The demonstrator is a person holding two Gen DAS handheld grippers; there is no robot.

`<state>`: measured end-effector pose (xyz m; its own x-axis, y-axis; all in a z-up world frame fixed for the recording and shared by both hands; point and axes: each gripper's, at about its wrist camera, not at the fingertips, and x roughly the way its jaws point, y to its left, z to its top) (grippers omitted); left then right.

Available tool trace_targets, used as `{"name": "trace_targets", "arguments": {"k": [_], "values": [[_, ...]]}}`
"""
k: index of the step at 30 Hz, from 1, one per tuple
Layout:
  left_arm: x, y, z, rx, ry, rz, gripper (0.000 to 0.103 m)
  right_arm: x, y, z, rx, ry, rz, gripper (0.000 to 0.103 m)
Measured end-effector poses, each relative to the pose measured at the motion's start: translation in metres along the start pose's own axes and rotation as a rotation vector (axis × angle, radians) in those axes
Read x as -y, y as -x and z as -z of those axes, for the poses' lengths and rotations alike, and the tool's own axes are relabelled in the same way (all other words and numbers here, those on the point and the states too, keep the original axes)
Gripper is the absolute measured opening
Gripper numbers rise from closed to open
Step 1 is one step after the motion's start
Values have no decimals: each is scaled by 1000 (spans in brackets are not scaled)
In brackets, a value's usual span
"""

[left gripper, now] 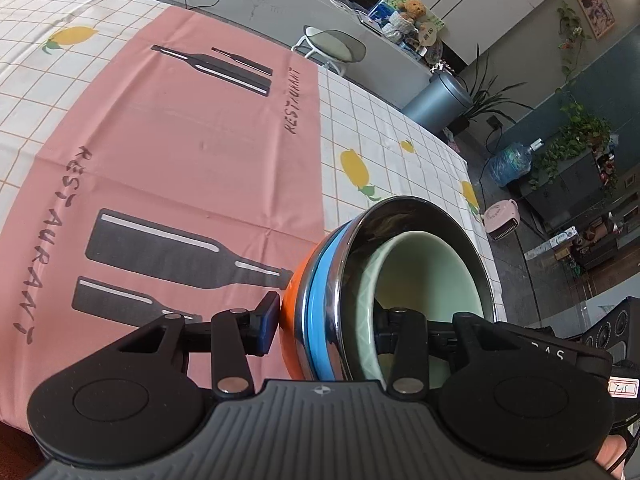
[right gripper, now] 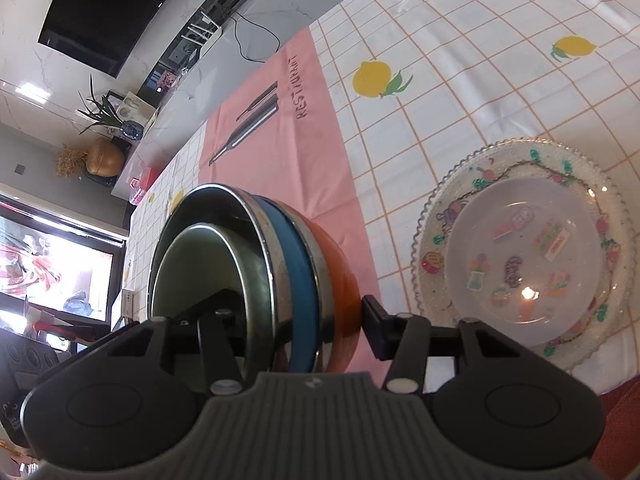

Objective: Organize plates and bowls
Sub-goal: 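Carry the bowl stack with both tools and lower it onto the plate stack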

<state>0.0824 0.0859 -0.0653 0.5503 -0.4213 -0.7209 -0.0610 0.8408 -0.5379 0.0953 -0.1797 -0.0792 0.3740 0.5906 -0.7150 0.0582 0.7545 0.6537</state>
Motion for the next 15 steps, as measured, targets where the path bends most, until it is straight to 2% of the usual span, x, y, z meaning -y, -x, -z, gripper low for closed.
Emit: {"name": "trace_targets", "arguments": {"k": [15], "values": [[70,-34,10,-49,-123,58,47,52,64,-16,76,-44,16,50]]}}
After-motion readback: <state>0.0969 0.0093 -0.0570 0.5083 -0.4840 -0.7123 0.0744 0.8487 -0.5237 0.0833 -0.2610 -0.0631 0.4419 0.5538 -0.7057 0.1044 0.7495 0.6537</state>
